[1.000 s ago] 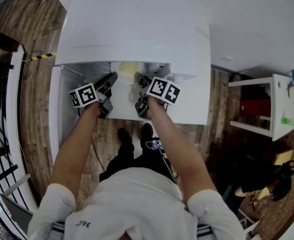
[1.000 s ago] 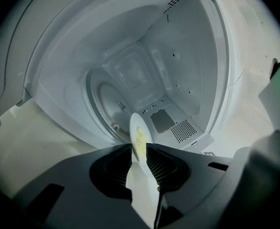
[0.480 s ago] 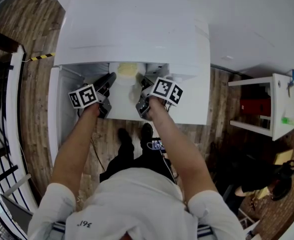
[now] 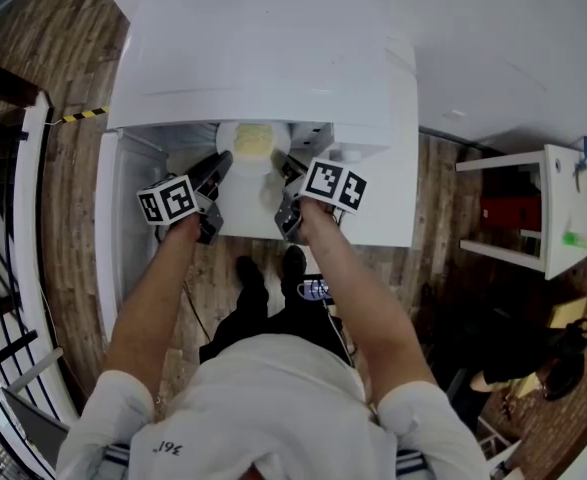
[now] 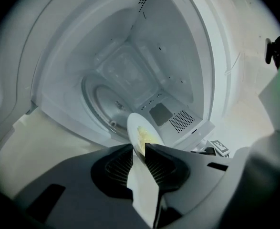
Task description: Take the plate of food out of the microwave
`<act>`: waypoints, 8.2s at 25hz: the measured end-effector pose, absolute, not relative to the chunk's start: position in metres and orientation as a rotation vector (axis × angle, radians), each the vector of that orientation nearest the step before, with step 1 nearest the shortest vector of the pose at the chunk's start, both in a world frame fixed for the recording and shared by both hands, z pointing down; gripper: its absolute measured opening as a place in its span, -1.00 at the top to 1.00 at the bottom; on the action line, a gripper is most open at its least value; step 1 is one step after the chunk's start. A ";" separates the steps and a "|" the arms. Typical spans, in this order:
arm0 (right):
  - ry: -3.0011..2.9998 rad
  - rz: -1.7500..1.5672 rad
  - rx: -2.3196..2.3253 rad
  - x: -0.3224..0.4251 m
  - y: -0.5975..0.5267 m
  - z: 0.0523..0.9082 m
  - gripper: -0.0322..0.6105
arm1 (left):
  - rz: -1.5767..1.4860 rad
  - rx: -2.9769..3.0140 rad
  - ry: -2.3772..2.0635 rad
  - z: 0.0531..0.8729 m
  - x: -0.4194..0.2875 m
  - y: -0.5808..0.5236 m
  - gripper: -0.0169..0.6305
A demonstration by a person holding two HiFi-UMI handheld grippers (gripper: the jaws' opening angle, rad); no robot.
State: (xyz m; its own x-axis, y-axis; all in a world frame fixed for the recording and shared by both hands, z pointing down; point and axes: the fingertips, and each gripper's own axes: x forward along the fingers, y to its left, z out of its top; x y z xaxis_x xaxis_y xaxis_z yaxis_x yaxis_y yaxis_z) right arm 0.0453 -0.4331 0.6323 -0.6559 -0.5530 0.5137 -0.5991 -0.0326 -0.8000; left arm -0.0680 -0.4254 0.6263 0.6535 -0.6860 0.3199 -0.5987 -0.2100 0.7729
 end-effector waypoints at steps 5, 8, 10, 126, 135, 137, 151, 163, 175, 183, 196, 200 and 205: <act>-2.168 1.814 1.256 0.046 -0.426 0.630 0.77 | -0.127 1.890 -1.008 0.621 -0.066 -0.414 0.69; -2.179 1.815 1.238 0.053 -0.415 0.623 0.76 | -0.118 1.896 -1.018 0.615 -0.060 -0.401 0.69; -2.183 1.820 1.228 0.055 -0.408 0.619 0.77 | -0.109 1.903 -1.020 0.610 -0.059 -0.394 0.69; -2.192 1.612 1.425 0.090 -0.490 0.428 0.76 | -0.085 1.916 -0.922 0.417 -0.022 -0.451 0.68; -2.189 1.534 1.479 0.092 -0.492 0.428 0.76 | -0.123 1.915 -0.945 0.414 -0.038 -0.454 0.68; -2.192 1.519 1.483 0.092 -0.493 0.427 0.76 | -0.125 1.922 -0.949 0.412 -0.036 -0.456 0.68; -2.095 1.220 1.550 0.097 -0.508 0.427 0.68 | -0.144 1.951 -0.929 0.404 -0.019 -0.476 0.68; -2.107 1.108 1.516 0.089 -0.508 0.426 0.49 | -0.155 1.987 -0.934 0.399 -0.017 -0.481 0.68; -2.176 1.166 1.557 0.095 -0.509 0.409 0.49 | -0.155 2.019 -0.955 0.387 -0.019 -0.479 0.68; -2.190 1.190 1.560 0.103 -0.503 0.407 0.49 | -0.148 2.037 -0.969 0.382 -0.018 -0.472 0.68; -2.374 1.179 1.564 0.112 -0.492 0.351 0.75 | -0.179 2.203 -1.002 0.314 -0.012 -0.453 0.69; -2.466 1.155 1.555 0.112 -0.479 0.327 0.89 | -0.182 2.256 -0.995 0.301 -0.010 -0.436 0.69; -2.579 1.109 1.521 0.113 -0.457 0.299 0.89 | -0.203 2.303 -0.987 0.290 -0.007 -0.412 0.69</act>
State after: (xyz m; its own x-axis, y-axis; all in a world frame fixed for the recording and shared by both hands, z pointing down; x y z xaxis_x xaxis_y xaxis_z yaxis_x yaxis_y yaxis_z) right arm 0.1129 -0.4573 0.2989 -0.5452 -0.7869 0.2890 -0.7512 0.3056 -0.5851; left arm -0.0071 -0.4122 0.2904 0.7092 -0.6983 0.0971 -0.6034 -0.5301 0.5957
